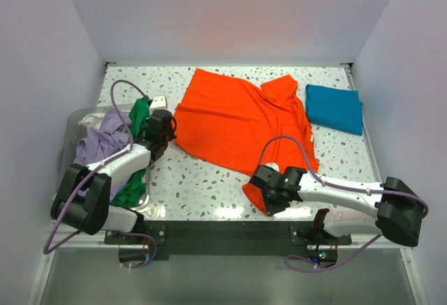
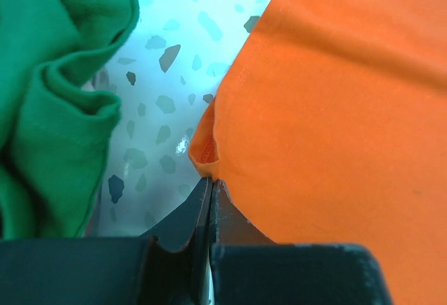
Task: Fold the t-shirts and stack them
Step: Fold the tshirt
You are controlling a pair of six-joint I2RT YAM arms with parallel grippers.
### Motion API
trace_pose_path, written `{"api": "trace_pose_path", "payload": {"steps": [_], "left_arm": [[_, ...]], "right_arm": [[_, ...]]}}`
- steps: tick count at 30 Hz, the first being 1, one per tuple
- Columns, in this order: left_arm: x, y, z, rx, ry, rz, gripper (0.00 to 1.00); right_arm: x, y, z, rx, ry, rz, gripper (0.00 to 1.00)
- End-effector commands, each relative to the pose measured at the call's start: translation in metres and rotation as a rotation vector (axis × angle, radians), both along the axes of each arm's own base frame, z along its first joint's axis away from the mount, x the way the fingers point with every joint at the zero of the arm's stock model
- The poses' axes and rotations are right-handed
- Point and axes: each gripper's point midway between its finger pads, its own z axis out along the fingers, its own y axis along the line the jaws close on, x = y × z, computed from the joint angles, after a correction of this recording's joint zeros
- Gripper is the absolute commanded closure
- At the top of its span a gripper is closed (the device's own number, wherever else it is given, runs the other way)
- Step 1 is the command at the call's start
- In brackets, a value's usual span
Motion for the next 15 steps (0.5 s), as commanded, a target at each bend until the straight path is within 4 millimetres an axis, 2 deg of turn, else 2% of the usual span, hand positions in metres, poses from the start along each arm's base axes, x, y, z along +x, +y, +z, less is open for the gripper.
{"api": "trace_pose_path", "payload": {"steps": [1, 6, 11, 15], "left_arm": [[-0.005, 0.005, 0.020, -0.017, -0.056, 0.003, 1.00], [-0.019, 0.009, 0.030, -0.037, -0.083, 0.010, 1.00], [-0.039, 0.017, 0.026, -0.046, -0.072, 0.024, 1.00], [-0.045, 0.015, 0.037, -0.072, -0.108, 0.008, 1.00]], "right_arm": [[-0.009, -0.004, 0.019, -0.022, 0.013, -0.006, 1.00], [-0.012, 0.005, 0.034, -0.012, -0.010, 0.021, 1.00], [-0.012, -0.004, 0.047, -0.070, -0.026, 0.038, 1.00], [-0.004, -0.003, 0.061, -0.054, -0.076, 0.039, 1.00]]}}
